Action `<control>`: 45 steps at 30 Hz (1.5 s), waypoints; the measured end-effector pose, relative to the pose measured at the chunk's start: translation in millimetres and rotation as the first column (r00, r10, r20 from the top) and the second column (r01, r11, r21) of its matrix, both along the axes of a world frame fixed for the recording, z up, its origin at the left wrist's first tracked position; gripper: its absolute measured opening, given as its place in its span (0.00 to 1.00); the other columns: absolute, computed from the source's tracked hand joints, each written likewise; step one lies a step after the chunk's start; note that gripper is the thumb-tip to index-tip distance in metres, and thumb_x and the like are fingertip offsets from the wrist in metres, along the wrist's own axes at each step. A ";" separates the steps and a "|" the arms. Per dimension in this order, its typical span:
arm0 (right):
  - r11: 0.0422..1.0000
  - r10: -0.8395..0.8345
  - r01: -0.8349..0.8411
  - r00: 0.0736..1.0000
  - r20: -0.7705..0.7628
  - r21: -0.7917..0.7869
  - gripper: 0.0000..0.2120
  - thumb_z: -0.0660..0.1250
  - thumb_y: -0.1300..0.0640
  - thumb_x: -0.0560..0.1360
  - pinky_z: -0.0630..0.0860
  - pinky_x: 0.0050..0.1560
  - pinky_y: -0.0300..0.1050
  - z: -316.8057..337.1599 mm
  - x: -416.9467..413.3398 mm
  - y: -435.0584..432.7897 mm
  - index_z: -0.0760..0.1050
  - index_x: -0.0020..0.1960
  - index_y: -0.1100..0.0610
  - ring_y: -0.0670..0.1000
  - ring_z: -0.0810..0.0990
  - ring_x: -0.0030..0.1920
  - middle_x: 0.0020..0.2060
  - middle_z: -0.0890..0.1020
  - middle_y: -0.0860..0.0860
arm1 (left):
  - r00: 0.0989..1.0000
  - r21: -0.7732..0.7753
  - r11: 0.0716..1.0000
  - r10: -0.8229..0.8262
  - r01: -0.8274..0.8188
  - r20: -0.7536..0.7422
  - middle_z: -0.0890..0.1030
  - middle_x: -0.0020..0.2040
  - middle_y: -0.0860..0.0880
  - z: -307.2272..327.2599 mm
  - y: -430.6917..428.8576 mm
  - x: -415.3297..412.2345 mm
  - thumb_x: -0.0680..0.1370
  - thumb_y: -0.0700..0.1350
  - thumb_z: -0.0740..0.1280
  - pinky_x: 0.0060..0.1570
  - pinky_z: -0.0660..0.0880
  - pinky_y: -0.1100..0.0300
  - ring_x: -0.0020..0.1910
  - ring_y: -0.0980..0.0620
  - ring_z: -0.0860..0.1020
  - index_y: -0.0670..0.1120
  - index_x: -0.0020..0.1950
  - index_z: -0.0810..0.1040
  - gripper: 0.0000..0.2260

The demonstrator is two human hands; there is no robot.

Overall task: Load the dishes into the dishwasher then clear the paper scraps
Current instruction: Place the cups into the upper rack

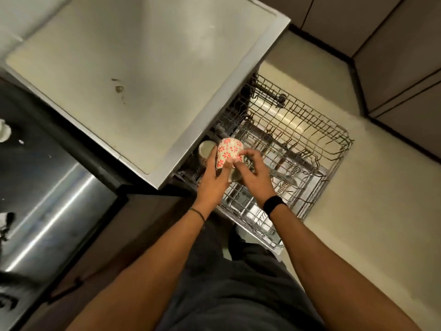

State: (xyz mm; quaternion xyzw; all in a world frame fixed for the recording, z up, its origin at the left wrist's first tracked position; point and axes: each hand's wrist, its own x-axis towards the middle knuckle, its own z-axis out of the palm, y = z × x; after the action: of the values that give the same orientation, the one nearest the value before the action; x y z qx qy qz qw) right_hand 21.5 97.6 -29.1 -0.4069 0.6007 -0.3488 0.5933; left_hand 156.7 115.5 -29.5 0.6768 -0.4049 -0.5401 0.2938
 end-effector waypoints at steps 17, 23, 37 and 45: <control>0.913 0.143 -0.066 0.976 -0.162 0.402 0.20 0.64 0.53 0.82 0.79 0.62 0.60 -121.0 25.7 -38.5 0.69 0.73 0.46 0.55 0.80 0.62 0.68 0.78 0.52 | 0.975 0.316 0.923 0.215 -0.221 0.054 0.76 0.70 0.45 -143.0 -38.5 21.4 0.81 0.47 0.71 0.47 0.85 0.49 0.63 0.43 0.79 0.50 0.73 0.75 0.21; 0.897 0.210 -0.077 0.941 -0.267 0.434 0.26 0.65 0.51 0.81 0.80 0.58 0.63 -147.1 24.8 -43.4 0.65 0.77 0.53 0.60 0.82 0.60 0.66 0.79 0.57 | 0.965 0.369 0.894 0.213 -0.255 0.151 0.81 0.55 0.49 -164.2 -47.1 26.6 0.81 0.44 0.69 0.52 0.83 0.43 0.52 0.46 0.82 0.46 0.68 0.79 0.15; 0.910 0.204 -0.067 0.932 -0.301 0.409 0.24 0.61 0.44 0.83 0.82 0.51 0.49 -107.6 11.4 -41.7 0.64 0.77 0.51 0.48 0.84 0.43 0.57 0.80 0.49 | 0.968 0.338 0.916 0.157 -0.216 0.194 0.84 0.57 0.46 -127.6 -54.7 13.0 0.80 0.51 0.70 0.57 0.81 0.43 0.52 0.43 0.84 0.51 0.57 0.77 0.08; 0.953 0.096 -0.036 0.978 -0.187 0.300 0.21 0.58 0.46 0.85 0.83 0.53 0.54 -43.9 -6.5 -10.2 0.67 0.75 0.53 0.48 0.85 0.45 0.56 0.83 0.50 | 0.986 0.193 0.968 0.166 -0.161 -0.013 0.83 0.55 0.39 -53.4 -23.6 -2.6 0.83 0.43 0.67 0.53 0.83 0.46 0.46 0.42 0.86 0.45 0.67 0.75 0.13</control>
State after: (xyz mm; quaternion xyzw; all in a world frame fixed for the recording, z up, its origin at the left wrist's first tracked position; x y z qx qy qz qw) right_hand 14.9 87.4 -73.0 -0.3667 0.6883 -0.1928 0.5955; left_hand 154.0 91.9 -83.0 0.7252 -0.2897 -0.5601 0.2766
